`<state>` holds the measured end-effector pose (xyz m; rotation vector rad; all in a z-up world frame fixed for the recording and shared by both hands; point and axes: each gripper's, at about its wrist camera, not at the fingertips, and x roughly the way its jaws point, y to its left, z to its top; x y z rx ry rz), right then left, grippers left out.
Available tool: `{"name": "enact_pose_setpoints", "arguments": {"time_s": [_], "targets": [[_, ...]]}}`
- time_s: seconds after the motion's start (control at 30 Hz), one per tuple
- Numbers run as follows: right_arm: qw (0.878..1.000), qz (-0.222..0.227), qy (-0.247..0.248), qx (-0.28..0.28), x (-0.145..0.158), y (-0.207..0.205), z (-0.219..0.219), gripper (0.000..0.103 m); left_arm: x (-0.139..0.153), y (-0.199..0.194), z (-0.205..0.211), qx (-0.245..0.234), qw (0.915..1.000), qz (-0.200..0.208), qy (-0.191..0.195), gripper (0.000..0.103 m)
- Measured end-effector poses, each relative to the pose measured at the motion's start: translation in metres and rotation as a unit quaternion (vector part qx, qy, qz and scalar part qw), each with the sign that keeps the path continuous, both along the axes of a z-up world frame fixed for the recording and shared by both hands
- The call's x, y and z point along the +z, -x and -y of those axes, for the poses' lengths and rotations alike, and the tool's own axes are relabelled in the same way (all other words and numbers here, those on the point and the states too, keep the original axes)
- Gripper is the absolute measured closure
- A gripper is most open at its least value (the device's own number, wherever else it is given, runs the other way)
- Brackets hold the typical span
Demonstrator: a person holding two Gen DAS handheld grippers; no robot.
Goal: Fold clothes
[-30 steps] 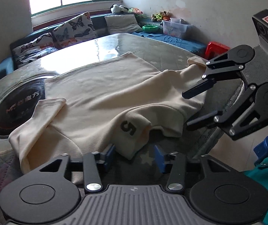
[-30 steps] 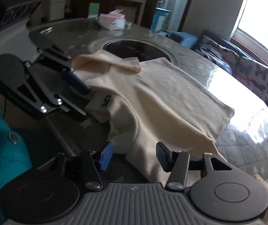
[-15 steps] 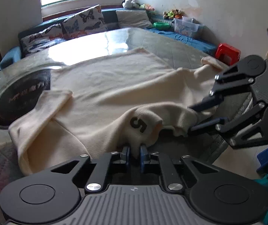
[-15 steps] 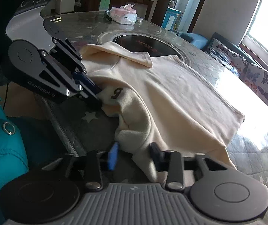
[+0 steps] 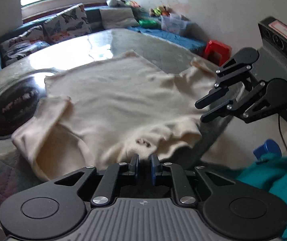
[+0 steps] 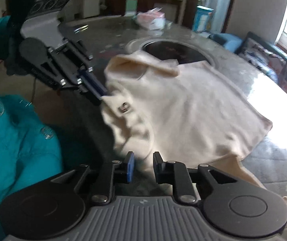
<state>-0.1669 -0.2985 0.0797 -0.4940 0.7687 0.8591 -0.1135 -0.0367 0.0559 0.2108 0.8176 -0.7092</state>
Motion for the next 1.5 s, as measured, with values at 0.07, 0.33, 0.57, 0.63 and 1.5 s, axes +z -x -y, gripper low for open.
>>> {"name": "enact_pose_setpoints", "arguments": {"time_s": [0.07, 0.33, 0.57, 0.63, 1.5], "targets": [[1.000, 0.012, -0.012, -0.017, 0.004, -0.006, 0.000, 0.084, 0.008, -0.007, -0.002, 0.010, 0.9997, 0.016, 0.014, 0.087], [0.999, -0.002, -0.026, -0.039, -0.021, -0.030, -0.021, 0.080, 0.002, -0.048, 0.006, 0.048, 0.9968, 0.018, 0.060, 0.079], [0.998, -0.021, -0.033, -0.045, -0.024, -0.037, -0.016, 0.068, -0.038, -0.073, 0.017, 0.066, 0.9970, -0.021, 0.034, 0.079], [0.996, -0.017, -0.043, -0.073, -0.019, -0.047, -0.005, 0.068, -0.039, -0.073, 0.013, 0.065, 0.9965, -0.021, 0.047, 0.075], [0.939, -0.027, -0.066, -0.337, -0.044, -0.202, 0.074, 0.064, -0.028, -0.179, -0.015, 0.228, 0.9732, 0.002, 0.028, 0.055]]}}
